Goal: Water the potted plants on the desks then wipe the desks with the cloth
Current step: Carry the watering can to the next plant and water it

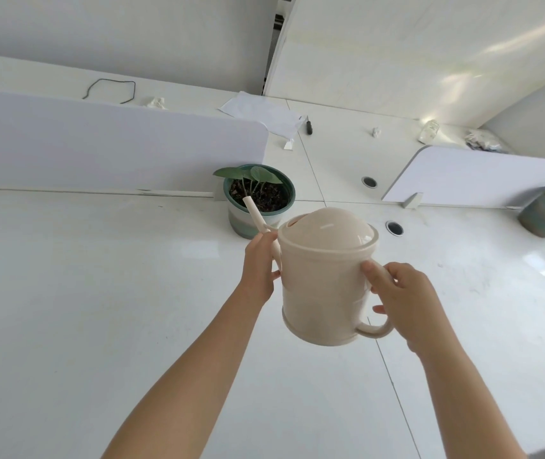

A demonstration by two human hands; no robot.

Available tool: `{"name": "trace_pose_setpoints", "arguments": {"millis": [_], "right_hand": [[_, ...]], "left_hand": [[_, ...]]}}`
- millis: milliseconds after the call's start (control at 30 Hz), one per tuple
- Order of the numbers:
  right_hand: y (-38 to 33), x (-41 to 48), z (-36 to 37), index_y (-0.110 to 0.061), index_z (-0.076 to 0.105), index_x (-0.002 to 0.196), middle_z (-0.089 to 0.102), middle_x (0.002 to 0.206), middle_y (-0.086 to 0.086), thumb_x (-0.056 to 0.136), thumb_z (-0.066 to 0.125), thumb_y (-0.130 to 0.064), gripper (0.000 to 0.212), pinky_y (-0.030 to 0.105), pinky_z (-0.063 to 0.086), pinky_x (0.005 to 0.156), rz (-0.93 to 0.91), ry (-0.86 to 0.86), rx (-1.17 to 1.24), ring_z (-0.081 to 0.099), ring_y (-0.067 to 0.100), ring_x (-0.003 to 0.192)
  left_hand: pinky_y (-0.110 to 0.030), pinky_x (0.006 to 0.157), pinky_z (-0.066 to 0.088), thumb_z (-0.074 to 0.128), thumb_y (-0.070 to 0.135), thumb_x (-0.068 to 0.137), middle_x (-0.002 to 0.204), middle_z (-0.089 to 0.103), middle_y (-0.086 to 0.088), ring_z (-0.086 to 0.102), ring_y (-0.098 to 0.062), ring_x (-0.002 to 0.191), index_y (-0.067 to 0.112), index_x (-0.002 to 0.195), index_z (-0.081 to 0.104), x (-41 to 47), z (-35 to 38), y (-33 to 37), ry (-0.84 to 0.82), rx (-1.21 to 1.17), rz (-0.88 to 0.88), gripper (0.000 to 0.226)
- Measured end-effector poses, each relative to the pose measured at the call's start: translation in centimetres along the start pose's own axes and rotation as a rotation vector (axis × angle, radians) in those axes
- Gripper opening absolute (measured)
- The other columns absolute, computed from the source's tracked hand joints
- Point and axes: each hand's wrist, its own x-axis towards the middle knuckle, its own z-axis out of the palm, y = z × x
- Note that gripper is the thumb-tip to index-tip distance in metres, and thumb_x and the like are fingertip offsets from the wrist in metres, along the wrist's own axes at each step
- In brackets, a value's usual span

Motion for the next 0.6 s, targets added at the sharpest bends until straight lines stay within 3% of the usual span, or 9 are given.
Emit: {"name": "trace_pose_setpoints", "arguments": {"millis": [333, 600], "right_hand": [[-0.2, 0.6, -1.2, 0.016, 0.05, 0.084, 0.059, 0.095, 0.025, 0.086, 0.051, -0.04, 0.055, 0.055, 0.049, 0.084, 0.004, 0.059, -0.027, 0.057, 0.044, 0.089], [-0.9, 1.7, -1.9, 0.014, 0.051, 0.086, 0.06, 0.098, 0.022, 0.088, 0.049, -0.039, 0.053, 0.045, 0.047, 0.081, 0.013, 0.109, -0.05, 0.059, 0.044, 0.089]], "left_hand": [[-0.034, 0.074, 0.042, 0.047, 0.018, 0.085, 0.08, 0.047, 0.004, 0.048, -0.014, 0.078, 0.019, 0.091, 0.054, 1.2, 2.0, -0.1, -0.075, 0.026, -0.035, 0.009], [-0.033, 0.072, 0.043, 0.048, 0.022, 0.085, 0.082, 0.045, 0.003, 0.047, -0.016, 0.081, 0.02, 0.091, 0.053, 2.4, 3.8, 0.7, -0.142, 0.051, -0.034, 0.008]]}}
